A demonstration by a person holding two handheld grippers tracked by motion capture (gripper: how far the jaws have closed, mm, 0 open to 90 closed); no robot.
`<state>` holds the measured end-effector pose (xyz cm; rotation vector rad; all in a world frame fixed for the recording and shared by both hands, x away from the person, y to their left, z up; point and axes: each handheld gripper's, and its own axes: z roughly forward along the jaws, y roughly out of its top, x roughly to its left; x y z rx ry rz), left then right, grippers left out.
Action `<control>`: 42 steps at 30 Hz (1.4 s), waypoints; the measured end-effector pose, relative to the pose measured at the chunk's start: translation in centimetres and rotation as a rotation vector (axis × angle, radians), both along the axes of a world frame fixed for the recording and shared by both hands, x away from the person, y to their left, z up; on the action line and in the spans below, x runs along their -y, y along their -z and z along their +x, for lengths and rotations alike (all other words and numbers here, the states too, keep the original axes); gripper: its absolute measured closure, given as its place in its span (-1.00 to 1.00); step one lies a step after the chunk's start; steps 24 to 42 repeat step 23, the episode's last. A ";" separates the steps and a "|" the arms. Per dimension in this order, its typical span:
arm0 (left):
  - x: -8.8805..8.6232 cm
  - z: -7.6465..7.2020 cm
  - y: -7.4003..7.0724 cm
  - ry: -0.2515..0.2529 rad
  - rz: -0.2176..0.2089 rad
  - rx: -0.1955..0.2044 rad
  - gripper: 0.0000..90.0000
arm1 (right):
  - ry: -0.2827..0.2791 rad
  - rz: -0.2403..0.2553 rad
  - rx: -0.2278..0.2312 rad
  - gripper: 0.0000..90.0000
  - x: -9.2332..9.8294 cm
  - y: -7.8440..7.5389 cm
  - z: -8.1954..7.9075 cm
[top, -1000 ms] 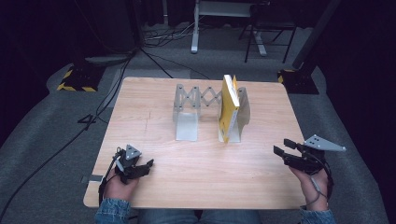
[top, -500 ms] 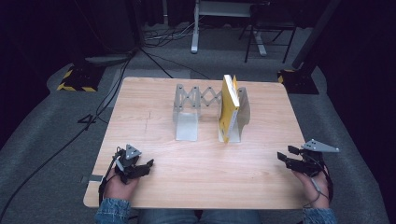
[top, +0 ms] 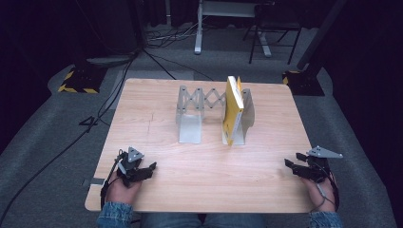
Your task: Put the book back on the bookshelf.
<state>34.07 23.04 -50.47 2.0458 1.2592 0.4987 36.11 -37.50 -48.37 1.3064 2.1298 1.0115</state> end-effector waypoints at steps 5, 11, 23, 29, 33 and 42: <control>0.0 0.0 0.0 0.000 0.002 -0.001 -0.30 | -0.001 -0.026 -0.019 -0.19 0.1 1.2 0.2; 0.0 0.0 0.0 0.003 0.001 -0.004 -0.32 | 0.002 -0.043 -0.003 -0.29 0.1 2.0 0.3; 0.0 0.0 0.0 0.006 0.007 -0.003 -0.33 | 0.031 -0.040 -0.049 -0.73 0.2 2.1 0.9; 0.0 0.0 0.0 0.006 0.007 -0.003 -0.33 | 0.031 -0.040 -0.049 -0.73 0.2 2.1 0.9; 0.0 0.0 0.0 0.006 0.007 -0.003 -0.33 | 0.031 -0.040 -0.049 -0.73 0.2 2.1 0.9; 0.0 0.0 0.0 0.006 0.007 -0.003 -0.33 | 0.031 -0.040 -0.049 -0.73 0.2 2.1 0.9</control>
